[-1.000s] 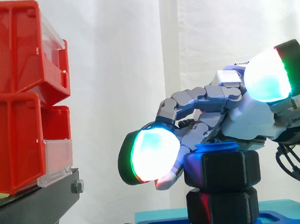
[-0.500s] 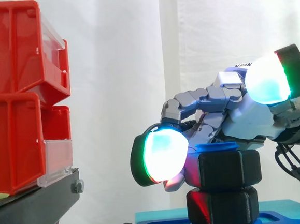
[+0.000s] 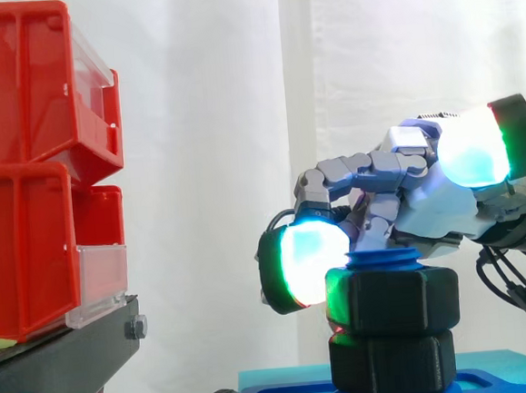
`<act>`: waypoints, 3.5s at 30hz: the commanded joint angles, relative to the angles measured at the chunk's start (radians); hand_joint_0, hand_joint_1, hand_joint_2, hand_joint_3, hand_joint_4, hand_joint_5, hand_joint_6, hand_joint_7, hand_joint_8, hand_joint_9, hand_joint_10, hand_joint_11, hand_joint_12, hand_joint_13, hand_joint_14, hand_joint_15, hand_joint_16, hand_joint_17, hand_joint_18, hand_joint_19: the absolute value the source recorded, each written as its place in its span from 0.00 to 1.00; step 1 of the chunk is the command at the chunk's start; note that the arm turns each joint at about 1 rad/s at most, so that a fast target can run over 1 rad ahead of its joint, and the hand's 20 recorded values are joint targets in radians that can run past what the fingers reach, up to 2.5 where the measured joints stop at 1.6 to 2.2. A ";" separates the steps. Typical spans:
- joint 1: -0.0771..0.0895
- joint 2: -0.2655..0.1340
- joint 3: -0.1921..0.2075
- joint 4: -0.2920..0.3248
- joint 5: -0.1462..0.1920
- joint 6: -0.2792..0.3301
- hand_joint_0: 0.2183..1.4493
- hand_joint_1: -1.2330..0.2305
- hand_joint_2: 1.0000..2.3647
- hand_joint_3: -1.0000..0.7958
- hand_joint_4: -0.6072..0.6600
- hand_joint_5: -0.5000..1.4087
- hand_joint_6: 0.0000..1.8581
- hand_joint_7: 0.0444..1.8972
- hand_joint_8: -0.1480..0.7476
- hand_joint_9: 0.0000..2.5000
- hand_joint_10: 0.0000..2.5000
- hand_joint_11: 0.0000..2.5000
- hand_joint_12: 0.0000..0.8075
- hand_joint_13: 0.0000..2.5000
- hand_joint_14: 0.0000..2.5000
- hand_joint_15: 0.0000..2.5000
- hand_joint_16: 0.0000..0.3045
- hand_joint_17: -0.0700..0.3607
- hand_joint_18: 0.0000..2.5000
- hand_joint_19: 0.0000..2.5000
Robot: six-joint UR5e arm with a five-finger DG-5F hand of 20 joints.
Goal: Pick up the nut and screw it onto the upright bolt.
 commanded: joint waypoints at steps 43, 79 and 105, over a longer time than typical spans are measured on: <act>-0.034 0.000 0.118 -0.060 -0.067 0.016 0.21 0.69 0.00 0.28 0.57 0.16 0.27 0.26 0.37 0.22 0.00 0.00 0.34 0.10 0.00 0.00 0.10 0.32 0.00 0.00; 0.044 0.000 0.046 -0.048 0.042 0.003 0.20 0.73 0.00 0.28 0.56 0.15 0.27 0.28 0.37 0.08 0.00 0.00 0.37 0.00 0.00 0.00 0.12 0.35 0.00 0.00; 0.039 -0.032 -0.040 0.090 0.088 0.013 0.20 0.74 0.00 0.28 0.59 0.16 0.27 0.33 0.39 0.10 0.00 0.00 0.38 0.02 0.00 0.00 0.12 0.36 0.00 0.00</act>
